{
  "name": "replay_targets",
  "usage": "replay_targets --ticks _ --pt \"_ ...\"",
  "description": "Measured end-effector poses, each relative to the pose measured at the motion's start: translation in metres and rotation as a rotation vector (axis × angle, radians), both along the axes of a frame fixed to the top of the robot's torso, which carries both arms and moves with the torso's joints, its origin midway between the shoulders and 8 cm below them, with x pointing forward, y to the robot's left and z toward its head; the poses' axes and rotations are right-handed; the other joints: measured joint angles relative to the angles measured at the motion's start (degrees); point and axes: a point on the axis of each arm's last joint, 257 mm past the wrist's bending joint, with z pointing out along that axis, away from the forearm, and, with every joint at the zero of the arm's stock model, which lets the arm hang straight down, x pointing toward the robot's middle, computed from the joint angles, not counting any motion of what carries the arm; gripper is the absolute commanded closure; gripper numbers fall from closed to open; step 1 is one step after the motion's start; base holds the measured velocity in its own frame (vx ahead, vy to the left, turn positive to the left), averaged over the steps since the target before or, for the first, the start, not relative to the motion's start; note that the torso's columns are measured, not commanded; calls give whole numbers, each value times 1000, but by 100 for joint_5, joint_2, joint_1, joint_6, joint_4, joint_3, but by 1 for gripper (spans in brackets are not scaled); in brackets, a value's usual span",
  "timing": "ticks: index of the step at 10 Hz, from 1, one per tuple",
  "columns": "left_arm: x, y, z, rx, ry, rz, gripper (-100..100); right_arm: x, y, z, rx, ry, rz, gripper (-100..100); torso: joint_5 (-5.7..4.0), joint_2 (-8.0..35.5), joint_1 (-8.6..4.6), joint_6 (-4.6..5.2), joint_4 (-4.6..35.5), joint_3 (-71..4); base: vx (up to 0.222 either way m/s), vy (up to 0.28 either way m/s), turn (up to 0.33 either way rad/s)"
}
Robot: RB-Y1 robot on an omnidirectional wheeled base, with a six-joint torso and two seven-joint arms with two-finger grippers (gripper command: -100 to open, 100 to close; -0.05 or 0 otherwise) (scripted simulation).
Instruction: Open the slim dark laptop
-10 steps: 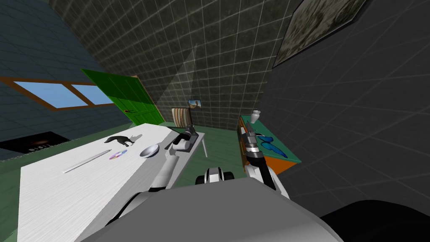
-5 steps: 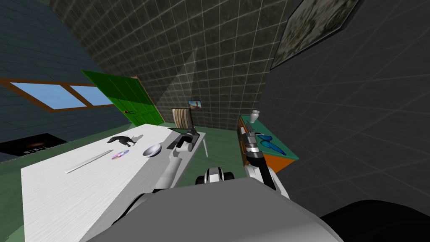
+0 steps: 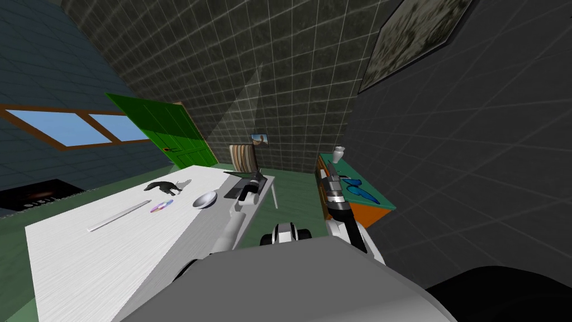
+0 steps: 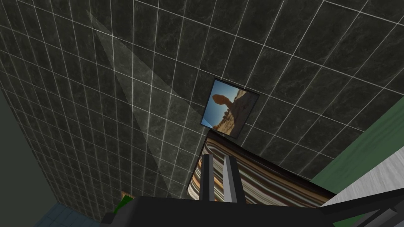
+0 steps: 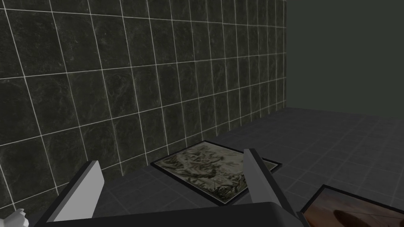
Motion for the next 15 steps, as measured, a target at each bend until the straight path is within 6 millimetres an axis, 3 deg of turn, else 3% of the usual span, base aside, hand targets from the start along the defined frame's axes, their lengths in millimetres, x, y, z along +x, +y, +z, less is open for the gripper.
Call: replay_targets --ticks 8,15 --pt "-21 -20 -7 -29 -104 20 100 0 0 0 0 0 0 0 -25 41 -33 -5 51 23 -9 32 -26" --pt "-76 3 -37 -49 -180 61 100 0 0 0 0 0 0 0 -9 -1 -19 12 20 6 73 -5 -49"
